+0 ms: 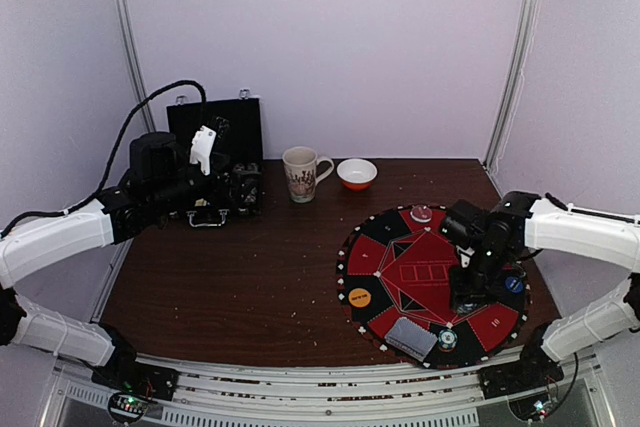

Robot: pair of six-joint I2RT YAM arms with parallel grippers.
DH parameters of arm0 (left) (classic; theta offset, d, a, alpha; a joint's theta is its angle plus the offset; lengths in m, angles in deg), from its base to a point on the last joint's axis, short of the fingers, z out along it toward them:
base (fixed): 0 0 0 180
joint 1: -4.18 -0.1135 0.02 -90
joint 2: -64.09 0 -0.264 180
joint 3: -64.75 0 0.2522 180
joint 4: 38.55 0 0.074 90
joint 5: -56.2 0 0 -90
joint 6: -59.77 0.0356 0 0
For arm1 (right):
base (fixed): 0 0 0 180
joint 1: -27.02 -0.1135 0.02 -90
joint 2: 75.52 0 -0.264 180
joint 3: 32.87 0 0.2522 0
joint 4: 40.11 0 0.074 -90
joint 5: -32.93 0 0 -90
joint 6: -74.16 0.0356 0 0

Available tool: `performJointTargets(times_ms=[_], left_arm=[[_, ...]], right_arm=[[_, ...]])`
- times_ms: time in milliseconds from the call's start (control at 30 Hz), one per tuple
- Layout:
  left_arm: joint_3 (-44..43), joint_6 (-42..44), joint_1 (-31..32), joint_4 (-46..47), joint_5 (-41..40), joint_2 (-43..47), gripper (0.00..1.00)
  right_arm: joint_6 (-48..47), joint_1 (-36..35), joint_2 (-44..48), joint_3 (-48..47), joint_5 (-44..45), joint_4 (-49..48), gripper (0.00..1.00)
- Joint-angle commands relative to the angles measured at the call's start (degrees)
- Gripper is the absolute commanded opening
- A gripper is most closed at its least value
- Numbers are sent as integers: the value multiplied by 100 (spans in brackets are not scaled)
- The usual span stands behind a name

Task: Distribute texas hold em gaming equipment
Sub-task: Pick up the pile of poker chips from the pile of poker chips, then place the poker chips pile in the small blind area.

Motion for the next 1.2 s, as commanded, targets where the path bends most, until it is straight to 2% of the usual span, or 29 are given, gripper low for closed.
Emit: performJointTargets(times_ms=[0, 233, 533, 767, 1167], left_arm=[[-123, 78, 21, 109, -21, 62, 98], [-74, 97, 19, 122, -75, 107, 98], [-34, 172, 22, 32, -142, 212, 98], [-34, 183, 17, 12, -178, 150, 98], [-65, 246, 17, -45, -239, 130, 98]], right_arm=[[-870, 1192, 137, -225, 518, 214, 0], [-1923, 3154, -424, -287, 453, -726, 0], [-2696, 4485, -1793, -449, 522, -1484, 0], [-2958, 4635, -2410, -833, 444, -1654, 0], [-3039, 4672, -2643, -1042, 496, -1434, 0]])
